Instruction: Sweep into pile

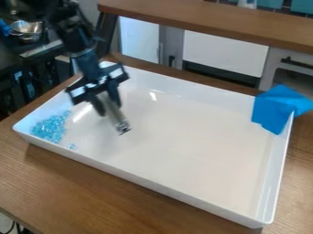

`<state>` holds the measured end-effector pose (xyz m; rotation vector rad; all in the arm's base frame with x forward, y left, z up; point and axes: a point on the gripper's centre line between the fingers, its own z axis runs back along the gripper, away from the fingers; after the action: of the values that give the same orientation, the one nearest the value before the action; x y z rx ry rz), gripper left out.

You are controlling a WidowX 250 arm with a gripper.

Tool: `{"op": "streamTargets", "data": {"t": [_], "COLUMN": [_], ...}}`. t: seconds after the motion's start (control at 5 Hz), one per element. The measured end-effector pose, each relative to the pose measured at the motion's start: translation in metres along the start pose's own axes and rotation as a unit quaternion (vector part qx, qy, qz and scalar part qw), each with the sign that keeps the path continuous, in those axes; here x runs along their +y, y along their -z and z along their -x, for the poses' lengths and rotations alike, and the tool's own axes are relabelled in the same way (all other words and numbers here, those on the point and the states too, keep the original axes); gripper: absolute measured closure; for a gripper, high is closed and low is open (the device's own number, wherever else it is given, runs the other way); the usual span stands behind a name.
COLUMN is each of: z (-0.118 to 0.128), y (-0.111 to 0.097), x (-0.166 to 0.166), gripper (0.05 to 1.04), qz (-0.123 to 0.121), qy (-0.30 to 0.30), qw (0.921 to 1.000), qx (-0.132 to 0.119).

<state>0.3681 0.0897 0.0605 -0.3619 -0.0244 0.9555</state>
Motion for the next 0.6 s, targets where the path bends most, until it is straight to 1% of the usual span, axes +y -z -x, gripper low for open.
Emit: {"op": "streamTargets", "data": {"t": [0.2, 0.4, 0.6], "z": [-0.003, -0.023, -0.043], "y": [0.002, 0.006, 0.012], "x": [-0.022, -0.032, -0.04], "gripper": [0.703, 0.703, 0.703], "qz": [0.012, 0.019, 0.023], "qy": [-0.015, -0.038, -0.073], "qw": [0.9998, 0.9989, 0.9962], "qx": [-0.006, -0.022, -0.041]}}
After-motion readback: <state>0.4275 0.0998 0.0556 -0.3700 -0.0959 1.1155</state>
